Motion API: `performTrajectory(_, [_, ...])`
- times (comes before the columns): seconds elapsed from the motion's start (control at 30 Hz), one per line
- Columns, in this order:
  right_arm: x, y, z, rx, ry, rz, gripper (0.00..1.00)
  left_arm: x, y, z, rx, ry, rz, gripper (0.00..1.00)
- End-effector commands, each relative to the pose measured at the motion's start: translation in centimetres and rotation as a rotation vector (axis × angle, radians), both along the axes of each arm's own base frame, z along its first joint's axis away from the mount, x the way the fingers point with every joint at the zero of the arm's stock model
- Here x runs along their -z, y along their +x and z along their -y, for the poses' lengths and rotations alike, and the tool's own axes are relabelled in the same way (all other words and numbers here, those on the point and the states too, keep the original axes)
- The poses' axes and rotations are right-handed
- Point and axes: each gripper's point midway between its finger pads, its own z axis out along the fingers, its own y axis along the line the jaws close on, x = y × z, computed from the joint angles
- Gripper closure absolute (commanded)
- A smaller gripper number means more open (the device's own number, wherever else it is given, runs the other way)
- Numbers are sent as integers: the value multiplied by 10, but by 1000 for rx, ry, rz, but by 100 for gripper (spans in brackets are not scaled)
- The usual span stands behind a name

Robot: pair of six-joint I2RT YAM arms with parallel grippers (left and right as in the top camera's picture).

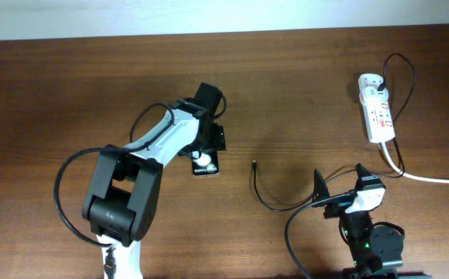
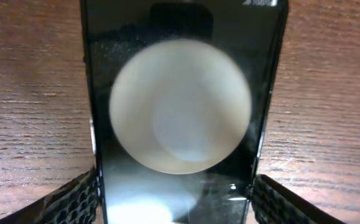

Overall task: Plug charger to phone and switch on socket
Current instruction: 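Close the left gripper on the phone's long edges and lift it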

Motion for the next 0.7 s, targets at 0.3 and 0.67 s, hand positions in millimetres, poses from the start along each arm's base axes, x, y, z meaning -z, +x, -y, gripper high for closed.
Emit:
performTrajectory(0.3, [2, 0, 0, 3, -7, -3, 1, 36, -29, -6, 3, 18, -130, 12])
performTrajectory(0.67, [2, 0, 0, 3, -7, -3, 1, 36, -28, -6, 5, 18, -127, 20])
